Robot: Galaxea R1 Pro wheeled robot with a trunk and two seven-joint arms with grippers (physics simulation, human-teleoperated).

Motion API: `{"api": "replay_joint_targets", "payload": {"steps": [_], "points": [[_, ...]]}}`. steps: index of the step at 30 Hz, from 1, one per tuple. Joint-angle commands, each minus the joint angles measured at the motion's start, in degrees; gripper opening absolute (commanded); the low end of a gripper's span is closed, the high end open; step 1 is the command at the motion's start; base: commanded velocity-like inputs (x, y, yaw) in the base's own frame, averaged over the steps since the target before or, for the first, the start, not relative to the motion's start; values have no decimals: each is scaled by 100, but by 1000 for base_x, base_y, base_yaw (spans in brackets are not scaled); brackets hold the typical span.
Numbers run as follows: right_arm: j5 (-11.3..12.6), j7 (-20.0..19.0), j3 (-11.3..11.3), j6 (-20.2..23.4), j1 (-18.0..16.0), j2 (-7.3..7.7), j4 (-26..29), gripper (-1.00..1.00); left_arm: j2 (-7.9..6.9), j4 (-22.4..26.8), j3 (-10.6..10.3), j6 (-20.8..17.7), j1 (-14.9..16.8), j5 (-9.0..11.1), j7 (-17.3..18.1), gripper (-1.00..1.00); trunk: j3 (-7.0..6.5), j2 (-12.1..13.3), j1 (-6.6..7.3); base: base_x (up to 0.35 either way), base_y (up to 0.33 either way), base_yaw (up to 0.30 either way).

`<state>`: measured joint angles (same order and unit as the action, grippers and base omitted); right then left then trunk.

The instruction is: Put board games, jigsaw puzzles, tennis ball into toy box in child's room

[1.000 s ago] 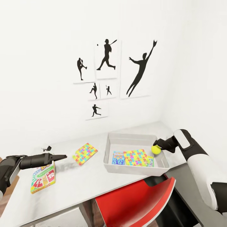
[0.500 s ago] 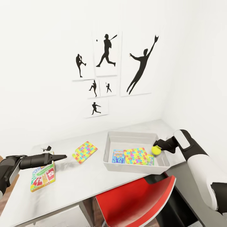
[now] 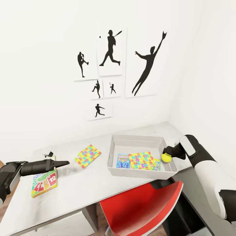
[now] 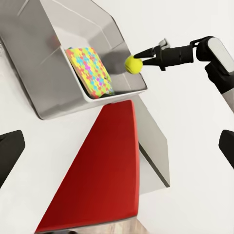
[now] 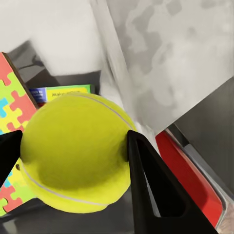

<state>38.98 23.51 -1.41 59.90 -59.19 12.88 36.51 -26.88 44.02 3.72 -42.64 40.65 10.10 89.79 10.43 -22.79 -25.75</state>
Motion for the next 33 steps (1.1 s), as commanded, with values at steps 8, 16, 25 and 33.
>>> {"api": "replay_joint_targets", "payload": {"steps": [8, 16, 25, 33], "points": [[58, 75, -17, 10, -5, 4, 5, -100, -2, 1, -2, -61, 5, 1, 21, 100, 48, -13, -3, 0, 0, 0], [66, 75, -17, 10, -5, 4, 5, -100, -2, 1, 0, -61, 5, 1, 21, 100, 51, -13, -3, 0, 0, 0], [66, 66, -9, 10, -5, 4, 13, 100, -3, 1, 0, -61, 5, 1, 21, 100, 51, -13, -3, 0, 0, 0], [67, 66, -8, 10, -5, 4, 14, 100, -2, 1, -1, -61, 5, 1, 21, 100, 51, -13, -3, 0, 0, 0]]}}
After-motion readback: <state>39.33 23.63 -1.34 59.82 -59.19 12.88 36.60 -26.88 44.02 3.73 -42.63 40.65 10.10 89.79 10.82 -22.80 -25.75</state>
